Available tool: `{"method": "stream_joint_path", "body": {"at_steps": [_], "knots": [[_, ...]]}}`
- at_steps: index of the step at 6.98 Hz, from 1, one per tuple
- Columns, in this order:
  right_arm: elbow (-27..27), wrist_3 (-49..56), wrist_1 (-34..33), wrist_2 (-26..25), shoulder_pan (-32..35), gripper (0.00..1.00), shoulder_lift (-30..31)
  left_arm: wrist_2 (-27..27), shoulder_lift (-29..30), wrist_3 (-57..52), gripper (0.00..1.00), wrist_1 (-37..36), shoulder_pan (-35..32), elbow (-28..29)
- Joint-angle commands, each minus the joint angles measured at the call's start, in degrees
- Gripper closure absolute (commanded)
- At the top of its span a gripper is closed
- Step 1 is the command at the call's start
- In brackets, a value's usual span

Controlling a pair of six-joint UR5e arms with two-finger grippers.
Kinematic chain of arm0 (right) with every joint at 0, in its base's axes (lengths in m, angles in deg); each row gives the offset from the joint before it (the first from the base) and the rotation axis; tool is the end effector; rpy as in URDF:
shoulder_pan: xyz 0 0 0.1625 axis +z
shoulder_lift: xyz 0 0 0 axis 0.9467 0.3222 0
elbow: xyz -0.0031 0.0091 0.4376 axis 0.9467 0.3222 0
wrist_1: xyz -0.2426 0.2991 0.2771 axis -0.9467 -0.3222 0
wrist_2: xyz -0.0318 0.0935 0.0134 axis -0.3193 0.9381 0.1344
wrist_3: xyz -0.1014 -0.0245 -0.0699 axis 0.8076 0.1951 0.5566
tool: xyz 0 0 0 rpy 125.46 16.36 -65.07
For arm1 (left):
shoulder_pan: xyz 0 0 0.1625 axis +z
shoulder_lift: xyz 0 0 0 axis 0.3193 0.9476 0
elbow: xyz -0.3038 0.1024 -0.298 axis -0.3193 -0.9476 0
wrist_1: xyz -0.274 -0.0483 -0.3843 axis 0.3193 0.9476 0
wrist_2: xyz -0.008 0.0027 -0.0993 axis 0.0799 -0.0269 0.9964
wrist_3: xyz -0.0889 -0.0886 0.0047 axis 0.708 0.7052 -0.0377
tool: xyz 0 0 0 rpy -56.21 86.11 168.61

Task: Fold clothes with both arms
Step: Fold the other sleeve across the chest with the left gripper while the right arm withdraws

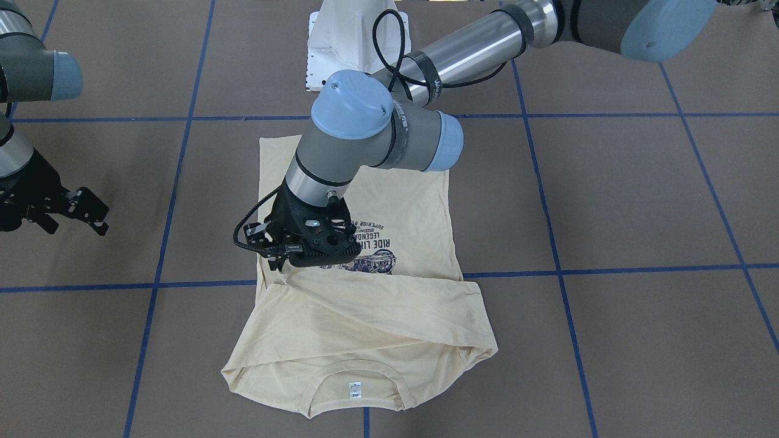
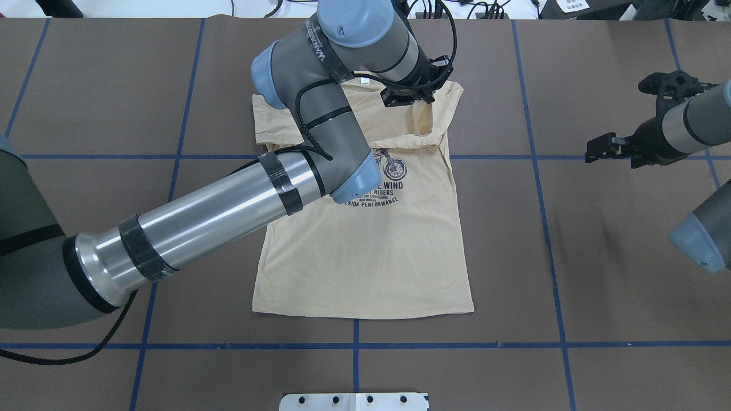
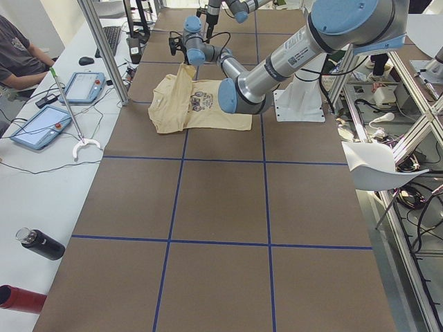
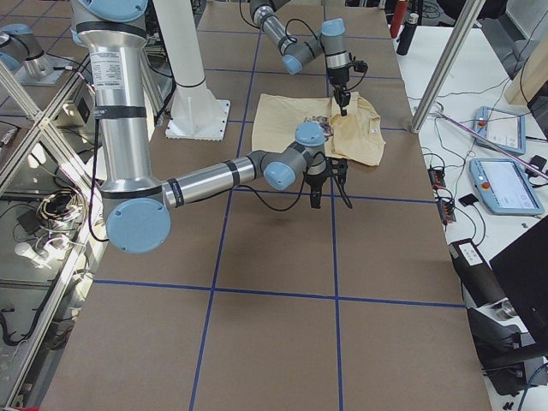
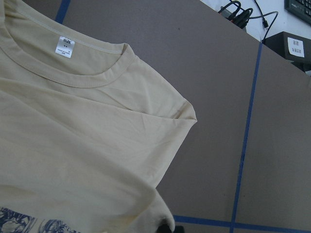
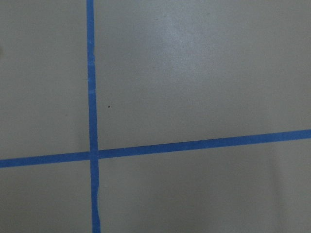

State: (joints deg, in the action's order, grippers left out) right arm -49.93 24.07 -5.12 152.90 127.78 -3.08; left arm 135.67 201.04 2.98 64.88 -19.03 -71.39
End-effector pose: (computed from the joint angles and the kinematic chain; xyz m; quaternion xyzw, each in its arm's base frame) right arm -0.2801 -0.5568 0.4969 0.0745 -0.3992 0.0900 0.9094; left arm 0.6747 -0.6369 0.0067 0.0507 0.5938 -0.1777 0.7831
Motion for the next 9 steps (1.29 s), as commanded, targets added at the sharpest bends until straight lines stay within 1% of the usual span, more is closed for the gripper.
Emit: {"method": "stream_joint_path", "body": {"at_steps": [1,2,4,5,6,7,8,9], "knots": [[0.1,0.0,0.0,-0.2,-0.1,0.0,-0.1,-7.3,2.8,3.9,1.0,5.8,2.4,6.7],[0.4,0.0,0.1,-0.2,-0.1,0.0,-0.3,-7.6,3.1,4.2,1.0,6.0,2.8,7.5],[0.5,0.0,0.1,0.0,-0.1,0.0,-0.2,-8.0,7.3,6.1,1.0,6.6,4.1,12.1],[0.4,0.0,0.1,0.1,-0.1,0.0,-0.2,-8.0,7.2,6.1,0.86,7.0,4.3,12.4],[0.2,-1.0,0.1,0.0,-0.1,0.0,-0.9,-8.0,7.3,6.1,0.35,7.3,4.3,12.4],[-0.1,-2.3,0.1,0.0,-0.4,0.0,-1.6,-8.0,7.2,6.3,0.28,7.3,4.1,12.4],[-0.6,-7.5,0.2,0.1,-1.4,0.0,-2.1,-7.9,7.1,6.7,0.22,7.3,3.4,12.0],[-1.7,-15.3,0.2,-0.2,-5.2,0.0,-3.9,-6.7,6.7,6.3,0.15,7.0,2.0,10.2]]}}
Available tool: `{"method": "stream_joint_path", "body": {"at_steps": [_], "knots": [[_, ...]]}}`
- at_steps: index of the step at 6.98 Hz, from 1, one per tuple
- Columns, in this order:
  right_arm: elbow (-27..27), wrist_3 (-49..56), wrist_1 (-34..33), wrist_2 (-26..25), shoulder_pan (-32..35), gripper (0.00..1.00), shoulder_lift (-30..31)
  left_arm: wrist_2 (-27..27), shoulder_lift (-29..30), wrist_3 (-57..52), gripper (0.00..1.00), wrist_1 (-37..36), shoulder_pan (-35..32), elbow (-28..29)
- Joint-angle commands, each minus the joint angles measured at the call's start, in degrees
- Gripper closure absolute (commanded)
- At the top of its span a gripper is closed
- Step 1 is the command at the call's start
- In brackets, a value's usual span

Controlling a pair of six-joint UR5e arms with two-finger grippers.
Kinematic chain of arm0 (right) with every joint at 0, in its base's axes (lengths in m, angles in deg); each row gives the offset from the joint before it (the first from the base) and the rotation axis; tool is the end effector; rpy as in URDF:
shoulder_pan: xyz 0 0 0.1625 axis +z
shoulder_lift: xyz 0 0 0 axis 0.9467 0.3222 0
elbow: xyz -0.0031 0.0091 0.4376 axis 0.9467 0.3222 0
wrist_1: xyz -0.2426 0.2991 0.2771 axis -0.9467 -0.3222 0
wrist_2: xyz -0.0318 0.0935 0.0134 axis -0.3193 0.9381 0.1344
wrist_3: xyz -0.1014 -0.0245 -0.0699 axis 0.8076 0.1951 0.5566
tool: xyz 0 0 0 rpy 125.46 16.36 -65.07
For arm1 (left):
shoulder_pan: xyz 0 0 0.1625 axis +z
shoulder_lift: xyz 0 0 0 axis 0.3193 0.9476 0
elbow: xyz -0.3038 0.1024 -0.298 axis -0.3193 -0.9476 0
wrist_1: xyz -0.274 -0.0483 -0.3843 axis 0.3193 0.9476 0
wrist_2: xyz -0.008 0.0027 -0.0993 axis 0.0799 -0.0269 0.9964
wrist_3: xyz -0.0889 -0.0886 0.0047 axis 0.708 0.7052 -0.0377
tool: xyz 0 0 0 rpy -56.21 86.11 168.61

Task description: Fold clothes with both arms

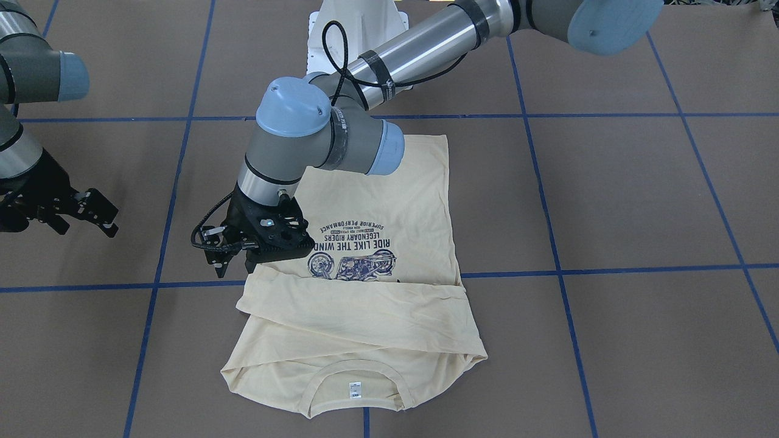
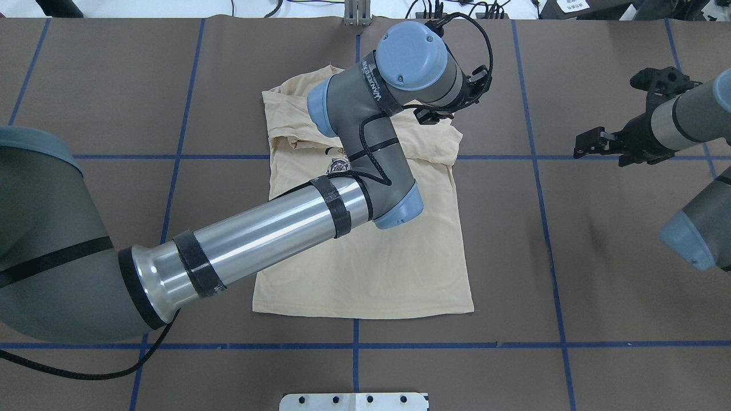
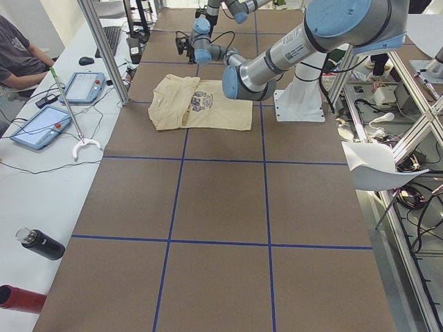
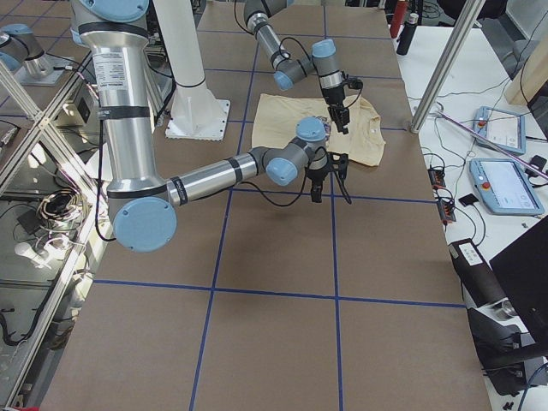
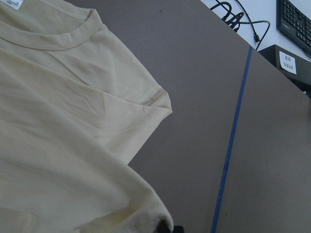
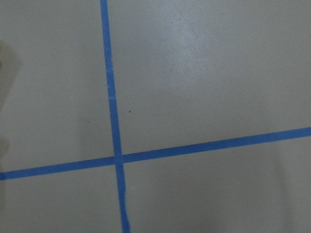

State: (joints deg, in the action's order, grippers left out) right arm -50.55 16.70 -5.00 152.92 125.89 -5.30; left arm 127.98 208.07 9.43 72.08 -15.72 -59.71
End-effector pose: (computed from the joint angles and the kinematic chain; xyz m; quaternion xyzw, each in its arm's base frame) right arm -0.3048 -0.5563 0.4661 0.0590 -0.4202 0.1253 0.8968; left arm 0.7329 -0.6319 -0.0182 0.0589 0.6059 -0.2317 0.7587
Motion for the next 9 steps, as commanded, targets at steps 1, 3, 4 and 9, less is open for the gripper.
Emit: {"method": "stream_joint_path", "body": {"at_steps": [1,3,4,9], "knots": [[-3.6,-16.7,0.0,-3.5,-9.4,0.0,-2.5,4.0,-4.2,-0.6,0.15,-0.7,-2.4,-7.2],[-11.3,-34.8,-0.5,-20.6,-25.9,0.01,-2.5,10.5,-19.5,-2.0,0.15,-2.7,-4.6,-26.4],[-13.7,-43.6,-0.8,-23.9,-31.5,0.02,-2.0,10.7,-25.9,-7.1,0.16,-5.6,-5.5,-34.3],[-14.8,-63.1,-7.1,-37.4,-46.3,0.14,0.0,12.9,-36.2,-13.8,0.16,-7.1,-7.8,-43.3]]}}
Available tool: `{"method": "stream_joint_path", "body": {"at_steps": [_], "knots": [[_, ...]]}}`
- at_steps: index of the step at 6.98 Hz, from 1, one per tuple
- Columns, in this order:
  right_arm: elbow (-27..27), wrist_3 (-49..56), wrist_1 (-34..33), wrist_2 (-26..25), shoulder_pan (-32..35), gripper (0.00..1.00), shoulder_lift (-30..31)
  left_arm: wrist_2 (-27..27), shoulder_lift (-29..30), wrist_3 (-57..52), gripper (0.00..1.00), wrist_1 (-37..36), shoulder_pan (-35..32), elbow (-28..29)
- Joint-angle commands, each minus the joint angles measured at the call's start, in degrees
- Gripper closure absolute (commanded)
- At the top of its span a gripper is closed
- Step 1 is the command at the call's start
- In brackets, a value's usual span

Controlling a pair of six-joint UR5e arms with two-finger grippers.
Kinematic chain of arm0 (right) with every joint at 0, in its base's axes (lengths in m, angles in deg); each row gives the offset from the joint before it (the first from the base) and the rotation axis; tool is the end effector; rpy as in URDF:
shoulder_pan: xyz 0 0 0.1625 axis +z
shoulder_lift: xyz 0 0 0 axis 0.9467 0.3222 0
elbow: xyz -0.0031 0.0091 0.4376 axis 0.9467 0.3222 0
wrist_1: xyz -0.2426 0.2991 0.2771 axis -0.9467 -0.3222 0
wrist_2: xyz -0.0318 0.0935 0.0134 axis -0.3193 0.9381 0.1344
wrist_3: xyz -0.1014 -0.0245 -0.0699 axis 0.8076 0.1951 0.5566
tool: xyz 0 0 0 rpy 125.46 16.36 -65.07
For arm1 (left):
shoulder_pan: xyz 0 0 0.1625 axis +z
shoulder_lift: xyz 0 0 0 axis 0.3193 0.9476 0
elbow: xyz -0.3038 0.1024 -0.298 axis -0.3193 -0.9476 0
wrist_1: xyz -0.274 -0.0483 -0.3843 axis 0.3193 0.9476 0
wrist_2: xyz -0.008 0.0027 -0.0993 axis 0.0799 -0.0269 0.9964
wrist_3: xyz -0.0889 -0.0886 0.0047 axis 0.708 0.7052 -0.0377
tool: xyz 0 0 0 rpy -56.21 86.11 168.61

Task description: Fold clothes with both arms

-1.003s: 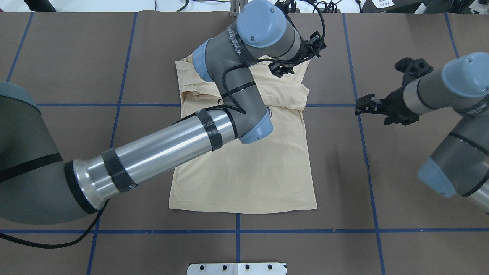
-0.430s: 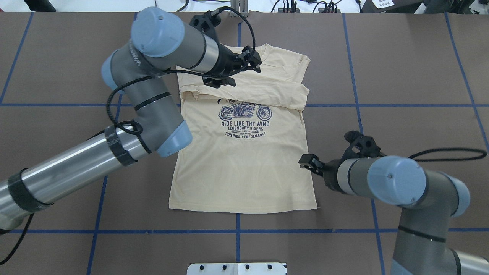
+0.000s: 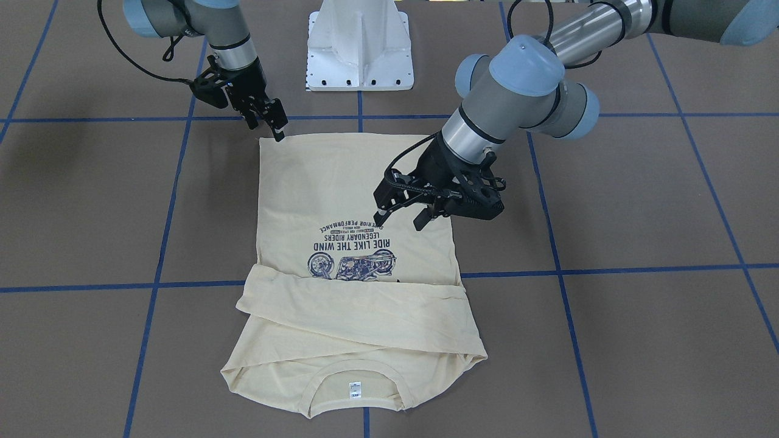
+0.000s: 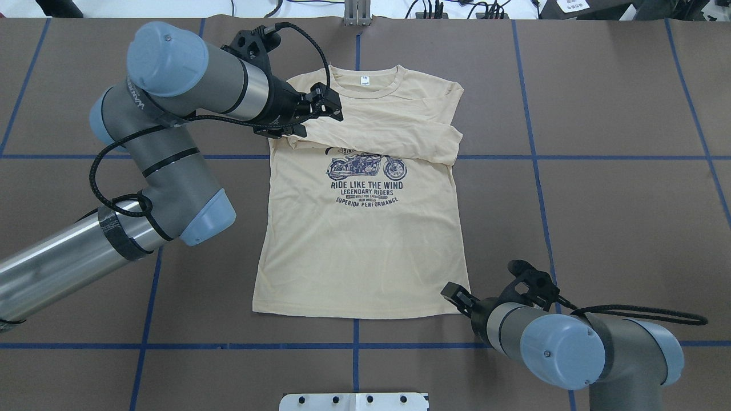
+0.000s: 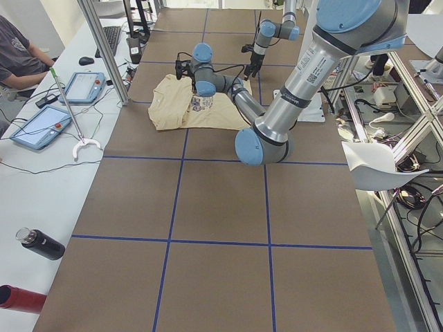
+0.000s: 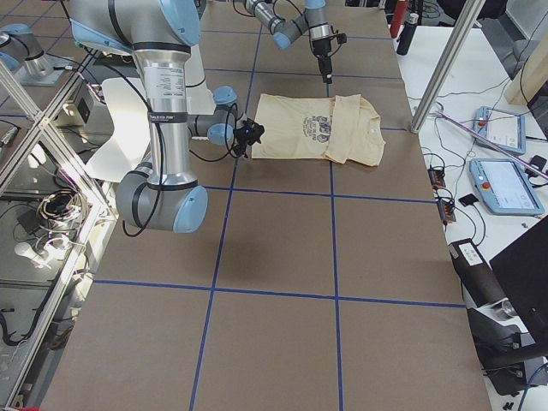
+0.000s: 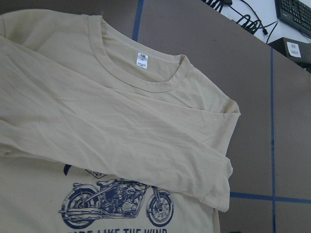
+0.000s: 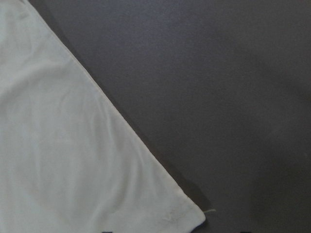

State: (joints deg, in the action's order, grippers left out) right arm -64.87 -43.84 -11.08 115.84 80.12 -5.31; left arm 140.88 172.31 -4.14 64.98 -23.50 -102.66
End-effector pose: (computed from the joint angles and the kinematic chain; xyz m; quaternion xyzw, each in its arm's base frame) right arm -0.5619 -0.2415 0.3511 -0.0274 -0.4364 0.3533 0.8271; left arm 0.5210 -0.5810 0.1579 0.0853 0.6109 -0.1245 0.7772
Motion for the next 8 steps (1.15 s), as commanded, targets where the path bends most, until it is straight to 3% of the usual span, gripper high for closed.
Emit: {"method": "stream_joint_path", "body": {"at_steps": [1,4,6,8], "knots": [[-0.2,-2.6,-1.0,-0.3,-0.5,0.14,0.1,0.1,-0.6,-0.2,0.16,0.0,-0.1,-0.3],[0.3,-2.6,-1.1,-0.2,-0.5,0.18,0.3,0.0,-0.6,-0.1,0.16,0.0,0.0,-0.3],[0.3,-2.6,-2.0,-0.2,-0.5,0.37,0.1,-0.1,-0.8,-0.1,0.16,0.1,0.0,-0.3],[0.5,-2.5,-2.5,-0.2,-0.6,0.39,0.1,-0.1,-0.9,0.0,0.16,0.1,0.0,-0.3]]}}
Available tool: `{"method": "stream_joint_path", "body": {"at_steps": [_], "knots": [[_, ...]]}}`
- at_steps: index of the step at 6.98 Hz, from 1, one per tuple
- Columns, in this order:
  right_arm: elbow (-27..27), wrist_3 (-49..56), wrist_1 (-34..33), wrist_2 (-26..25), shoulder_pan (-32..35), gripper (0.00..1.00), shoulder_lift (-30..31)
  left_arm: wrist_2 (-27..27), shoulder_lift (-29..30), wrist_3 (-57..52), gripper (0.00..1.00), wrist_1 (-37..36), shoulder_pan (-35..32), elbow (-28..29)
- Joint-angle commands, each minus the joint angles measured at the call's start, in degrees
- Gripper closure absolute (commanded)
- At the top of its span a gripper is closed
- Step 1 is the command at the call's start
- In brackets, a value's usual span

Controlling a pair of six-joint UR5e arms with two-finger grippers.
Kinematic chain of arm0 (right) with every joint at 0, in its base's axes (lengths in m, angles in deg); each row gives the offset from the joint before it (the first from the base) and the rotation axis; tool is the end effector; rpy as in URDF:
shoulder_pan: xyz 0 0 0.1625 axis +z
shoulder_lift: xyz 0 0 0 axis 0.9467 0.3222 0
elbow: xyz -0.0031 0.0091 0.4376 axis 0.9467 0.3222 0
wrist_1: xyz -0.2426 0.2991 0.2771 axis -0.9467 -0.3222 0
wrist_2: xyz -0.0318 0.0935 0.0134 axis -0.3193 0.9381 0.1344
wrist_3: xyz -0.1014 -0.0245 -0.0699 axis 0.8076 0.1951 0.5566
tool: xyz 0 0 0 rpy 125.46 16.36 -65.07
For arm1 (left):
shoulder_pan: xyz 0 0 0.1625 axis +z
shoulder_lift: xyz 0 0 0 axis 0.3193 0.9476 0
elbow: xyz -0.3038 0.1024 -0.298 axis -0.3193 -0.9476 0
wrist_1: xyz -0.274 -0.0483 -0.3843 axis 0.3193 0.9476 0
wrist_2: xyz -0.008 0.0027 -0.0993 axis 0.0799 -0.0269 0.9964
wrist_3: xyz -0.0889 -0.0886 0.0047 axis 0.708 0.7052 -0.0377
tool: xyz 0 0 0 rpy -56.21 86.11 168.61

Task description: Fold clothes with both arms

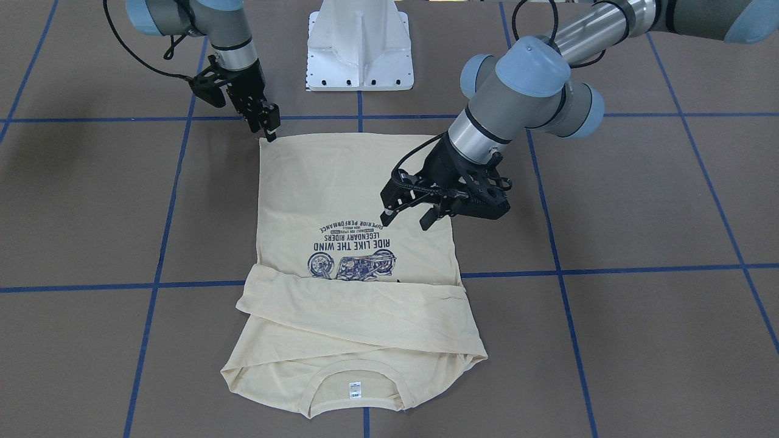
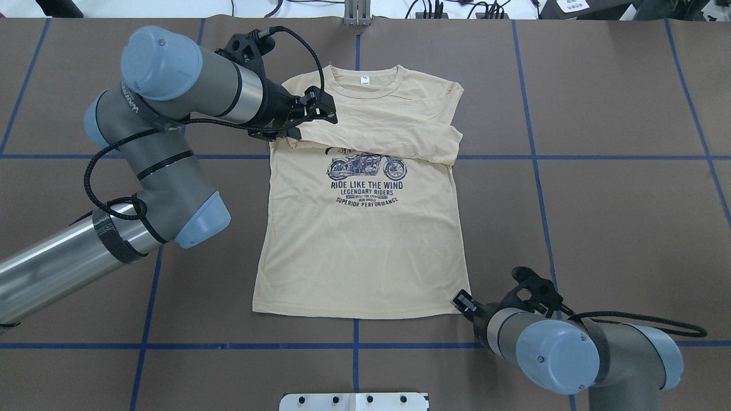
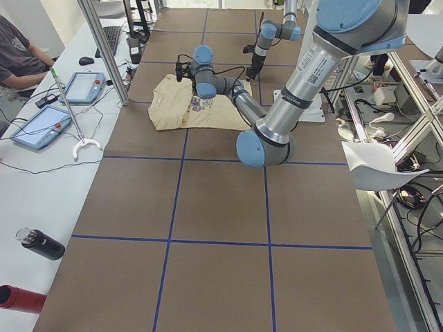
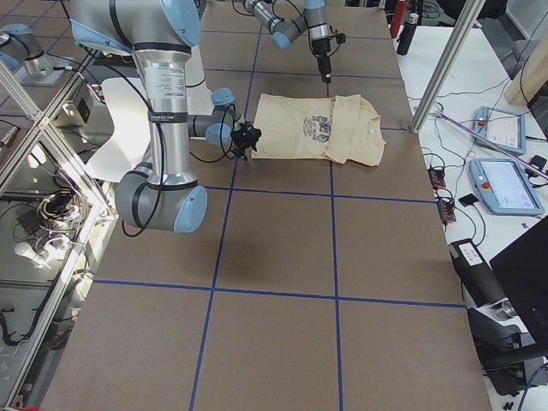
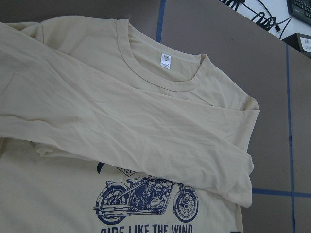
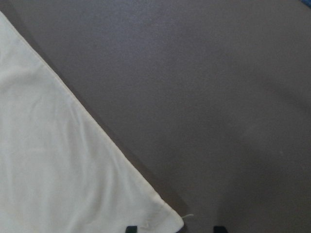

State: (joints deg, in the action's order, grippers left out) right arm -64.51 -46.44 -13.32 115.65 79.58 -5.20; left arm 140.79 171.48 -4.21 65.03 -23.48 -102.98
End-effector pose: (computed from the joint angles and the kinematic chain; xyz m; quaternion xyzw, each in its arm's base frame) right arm -0.5651 -0.2367 0.3618 -0.0321 -0.4152 0.3710 0.8300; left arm 0.5197 -0.5797 0.1663 0.0844 0.6080 -0.1257 0.7793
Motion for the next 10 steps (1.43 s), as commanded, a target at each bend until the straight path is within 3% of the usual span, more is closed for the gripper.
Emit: {"method": "stream_joint_path", "body": {"at_steps": [1,2,4,5,6,9,10], "knots": [[0.2,0.1,-0.4,0.0,0.0,0.47,0.0,0.0,-0.1,0.0,0.16,0.0,0.0,0.1],[0.2,0.1,-0.5,0.0,0.1,0.58,0.1,0.0,-0.1,0.0,0.16,0.0,0.0,0.0],[0.2,0.0,-0.6,0.0,0.1,0.6,0.0,-0.2,-0.1,0.0,0.16,0.0,0.1,0.1],[0.2,0.0,-0.6,0.0,0.1,0.69,0.0,-0.2,-0.8,0.0,0.16,0.2,0.0,-0.1],[0.1,0.0,-0.6,0.0,0.3,0.96,0.0,-0.2,-0.9,0.0,0.16,0.3,0.1,-0.1],[-0.6,0.1,-0.8,0.1,1.5,1.0,0.0,-0.2,-0.8,0.6,0.16,-0.1,0.1,-0.3],[-1.7,0.1,-1.7,0.2,1.7,1.0,0.2,-0.2,-4.2,1.9,0.16,-2.4,0.2,-3.1]]}}
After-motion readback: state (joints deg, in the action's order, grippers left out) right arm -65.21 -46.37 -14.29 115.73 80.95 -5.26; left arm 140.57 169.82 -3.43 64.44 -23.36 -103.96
